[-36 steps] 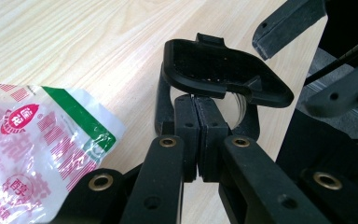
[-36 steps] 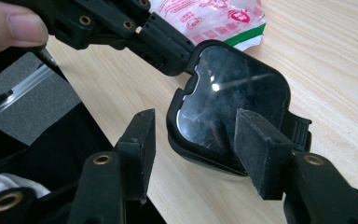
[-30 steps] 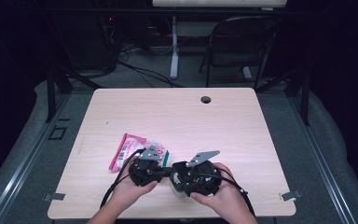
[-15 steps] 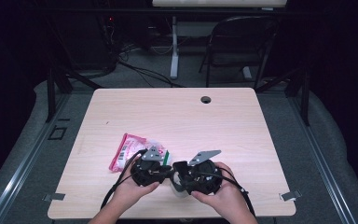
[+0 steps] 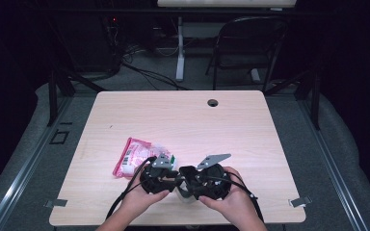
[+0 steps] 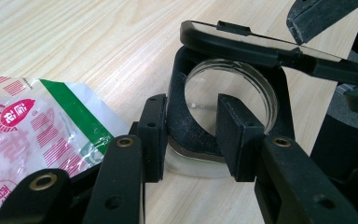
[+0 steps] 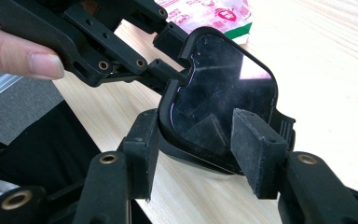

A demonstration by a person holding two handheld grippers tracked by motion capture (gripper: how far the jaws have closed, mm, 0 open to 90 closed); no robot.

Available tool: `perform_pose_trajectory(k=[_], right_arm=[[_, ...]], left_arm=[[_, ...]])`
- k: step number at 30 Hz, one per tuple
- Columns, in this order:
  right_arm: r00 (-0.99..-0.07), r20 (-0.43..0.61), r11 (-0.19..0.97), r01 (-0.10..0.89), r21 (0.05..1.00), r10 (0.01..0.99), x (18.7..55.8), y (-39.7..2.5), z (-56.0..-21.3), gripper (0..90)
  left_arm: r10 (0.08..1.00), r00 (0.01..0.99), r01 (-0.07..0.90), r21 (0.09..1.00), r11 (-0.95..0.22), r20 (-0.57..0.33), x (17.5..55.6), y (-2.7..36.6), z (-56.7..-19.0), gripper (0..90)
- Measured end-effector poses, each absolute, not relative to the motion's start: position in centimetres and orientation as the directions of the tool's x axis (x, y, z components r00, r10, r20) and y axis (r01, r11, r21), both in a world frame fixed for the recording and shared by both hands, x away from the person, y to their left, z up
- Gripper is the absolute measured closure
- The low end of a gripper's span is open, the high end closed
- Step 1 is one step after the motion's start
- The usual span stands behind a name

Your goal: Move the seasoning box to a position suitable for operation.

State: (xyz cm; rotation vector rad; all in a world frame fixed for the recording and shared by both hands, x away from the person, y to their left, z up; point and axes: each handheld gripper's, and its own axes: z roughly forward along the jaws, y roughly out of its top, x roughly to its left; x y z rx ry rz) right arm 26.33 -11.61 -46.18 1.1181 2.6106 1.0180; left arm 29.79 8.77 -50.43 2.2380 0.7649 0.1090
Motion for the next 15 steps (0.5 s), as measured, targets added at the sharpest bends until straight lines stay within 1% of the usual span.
perform_pose_trajectory(k=[7, 12, 15], right_arm=[[-0.713, 0.152, 0.488, 0.603, 0.631, 0.684, 26.4, -11.8, -46.0, 51.9], [-0.702, 0.195, 0.447, 0.616, 0.649, 0.685, 26.6, -13.2, -45.3, 58.6], [-0.684, 0.224, 0.404, 0.628, 0.665, 0.694, 26.8, -14.5, -44.7, 67.1]], left_arm=[[0.555, 0.818, 0.492, 0.687, -0.535, -0.153, 29.8, 8.8, -50.5, 64.2], [0.556, 0.816, 0.494, 0.687, -0.533, -0.155, 29.8, 8.9, -50.5, 64.6], [0.556, 0.816, 0.494, 0.688, -0.531, -0.157, 29.8, 8.9, -50.5, 64.6]])
